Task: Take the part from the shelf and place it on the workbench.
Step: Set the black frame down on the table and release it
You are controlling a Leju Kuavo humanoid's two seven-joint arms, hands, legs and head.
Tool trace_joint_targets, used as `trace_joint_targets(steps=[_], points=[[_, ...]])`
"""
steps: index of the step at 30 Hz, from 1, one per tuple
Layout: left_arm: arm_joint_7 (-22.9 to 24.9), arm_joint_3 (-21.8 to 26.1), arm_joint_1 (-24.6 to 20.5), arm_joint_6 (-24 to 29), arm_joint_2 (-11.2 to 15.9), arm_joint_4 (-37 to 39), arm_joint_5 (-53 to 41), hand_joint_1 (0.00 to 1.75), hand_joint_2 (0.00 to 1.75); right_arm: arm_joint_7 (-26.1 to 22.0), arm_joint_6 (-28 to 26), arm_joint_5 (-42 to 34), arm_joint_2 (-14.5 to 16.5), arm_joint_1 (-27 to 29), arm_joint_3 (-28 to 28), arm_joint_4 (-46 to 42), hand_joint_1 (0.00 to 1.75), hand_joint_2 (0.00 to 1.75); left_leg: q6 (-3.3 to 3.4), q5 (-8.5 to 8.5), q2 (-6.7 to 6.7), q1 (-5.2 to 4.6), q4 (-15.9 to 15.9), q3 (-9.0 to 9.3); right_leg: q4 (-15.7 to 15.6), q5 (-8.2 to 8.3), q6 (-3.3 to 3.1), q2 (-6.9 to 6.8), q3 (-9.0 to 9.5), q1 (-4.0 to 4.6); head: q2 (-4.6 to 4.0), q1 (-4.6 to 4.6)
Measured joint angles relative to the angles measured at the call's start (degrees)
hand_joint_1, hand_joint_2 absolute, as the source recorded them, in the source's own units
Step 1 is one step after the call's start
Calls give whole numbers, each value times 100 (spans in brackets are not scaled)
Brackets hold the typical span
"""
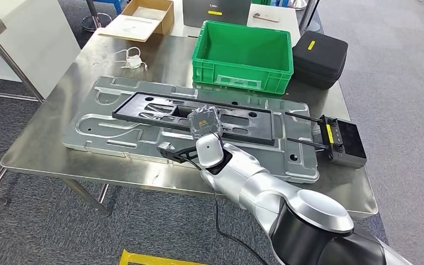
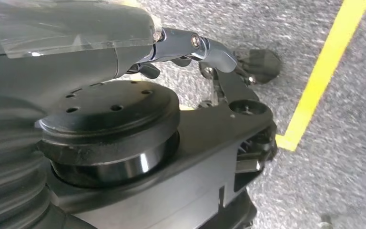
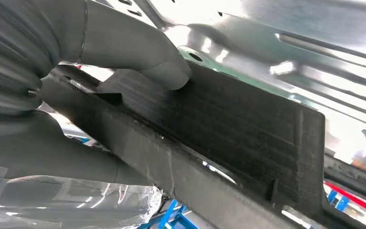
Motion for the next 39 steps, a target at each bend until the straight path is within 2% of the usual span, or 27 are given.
trace_joint_targets(steps=[3,6,8,9,10,12,13,14,15,17,18,19,21,22,24,25,27,28,29,30,32,33,34,35,37,39], points=[[55,2,-1,148,1,0,2,0,175,1,2,3,0,0,0,0,175,175,68,-11,2,-44,2,1,-18,7,32,-5,8,-38,0,-1],[36,4,-2,214,6,0,12,0,175,4,9,4,0,0,0,-4,175,175,130,-18,3,-81,7,2,-29,7,106,-13,16,-76,0,-1],[22,4,-3,202,9,0,12,0,175,9,13,3,0,0,0,-8,175,175,174,-15,8,-79,0,16,68,-66,149,-24,-13,-94,0,0],[12,4,-4,184,9,0,13,0,175,11,14,3,0,-1,0,-9,175,175,194,-14,12,-75,-4,25,257,-182,150,-32,-95,-96,0,1],[5,4,-5,169,9,0,14,0,175,15,14,2,0,0,0,-8,175,175,206,-13,17,-77,-7,32,579,-353,138,-40,-245,-90,0,1],[-1,4,-6,156,11,0,14,0,175,22,15,1,-3,10,0,-2,175,175,217,-18,21,-100,-5,34,1422,-716,88,-47,-675,-60,0,1],[-2,4,-4,152,13,0,14,0,175,25,15,1,-5,21,0,6,175,175,219,-20,21,-117,-5,35,1728,-795,52,-47,-849,-37,0,1],[-2,4,-1,149,15,0,14,0,175,25,15,0,-8,31,0,16,175,175,222,-22,19,-134,-4,37,1828,-762,3,-46,-927,-8,0,0],[-2,4,0,146,16,0,14,0,175,25,15,-1,-10,39,0,27,175,175,223,-24,15,-148,-5,39,1688,-623,-62,-44,-888,33,0,1],[-2,4,3,144,8,0,13,0,175,25,15,-1,-11,34,0,44,175,175,223,-25,9,-159,-6,43,892,-222,-235,-48,-537,161,0,1],[-2,4,4,143,-1,0,13,0,175,26,14,-1,-10,28,0,48,175,175,212,-25,8,-161,-7,43,516,-74,-312,-63,-360,220,0,1],[-2,4,7,140,-10,0,12,0,175,30,14,0,-10,23,0,51,175,175,195,-27,10,-156,-10,42,264,6,-367,-76,-239,265,0,1],[-3,4,7,132,-22,0,11,0,175,42,15,1,-9,22,0,60,175,175,139,-27,20,-146,-29,52,132,40,-399,-90,-174,292,0,1],[-6,4,7,126,-25,0,10,0,175,49,16,2,-8,23,0,66,175,175,112,-31,25,-150,-45,62,75,66,-389,-87,-142,271,0,2],[-26,4,7,109,-21,0,8,0,175,67,18,8,-3,20,0,73,175,175,51,-125,29,-159,55,40,-84,138,-319,-91,-48,217,0,0],[-40,4,7,100,-16,0,8,0,175,82,19,15,1,18,0,74,175,175,16,-261,28,-151,274,-51,-150,168,-277,-95,-5,187,0,-1],[-59,4,7,91,-3,0,8,0,175,106,25,34,7,24,0,78,175,175,-65,-612,27,-98,989,-374,-174,168,-228,-97,20,172,0,-2],[-62,5,9,91,5,0,8,0,175,113,27,42,7,37,0,82,175,175,-108,-725,29,-66,1312,-530,-162,156,-206,-95,21,164,0,-2],[-63,5,13,91,13,0,8,0,175,113,30,48,7,54,0,86,175,175,-152,-732,32,-36,1458,-607,-144,139,-179,-92,21,149,0,-1],[-63,6,16,91,19,0,7,0,175,114,31,51,7,66,0,89,175,175,-201,-626,34,-6,1382,-574,-113,116,-146,-85,21,123,0,-1],[-64,7,16,91,23,0,8,0,175,114,31,57,7,75,0,90,175,175,-319,-270,37,60,725,-253,-2,34,-46,-70,12,57,0,-1],[-64,7,16,91,18,3,8,0,175,116,31,58,7,69,0,91,175,175,-346,-154,23,80,401,-92,78,-13,8,-60,-13,43,0,-2],[-66,7,13,90,14,6,9,0,175,117,31,59,8,64,0,91,175,175,-323,-108,9,90,199,7,140,-49,51,-49,-41,41,0,2],[-67,7,10,90,10,9,9,0,175,118,31,60,8,62,0,92,175,175,-273,-131,-6,84,135,35,182,-70,78,-40,-67,52,0,6],[-70,7,4,90,12,13,9,0,175,120,31,61,8,65,0,95,175,175,-124,-139,-17,62,152,18,203,-83,101,-26,-93,53,0,15],[-70,7,6,89,13,13,9,0,175,121,30,61,7,64,0,97,175,175,-42,-137,-13,49,149,23,329,-181,131,-33,-141,28,0,15]])
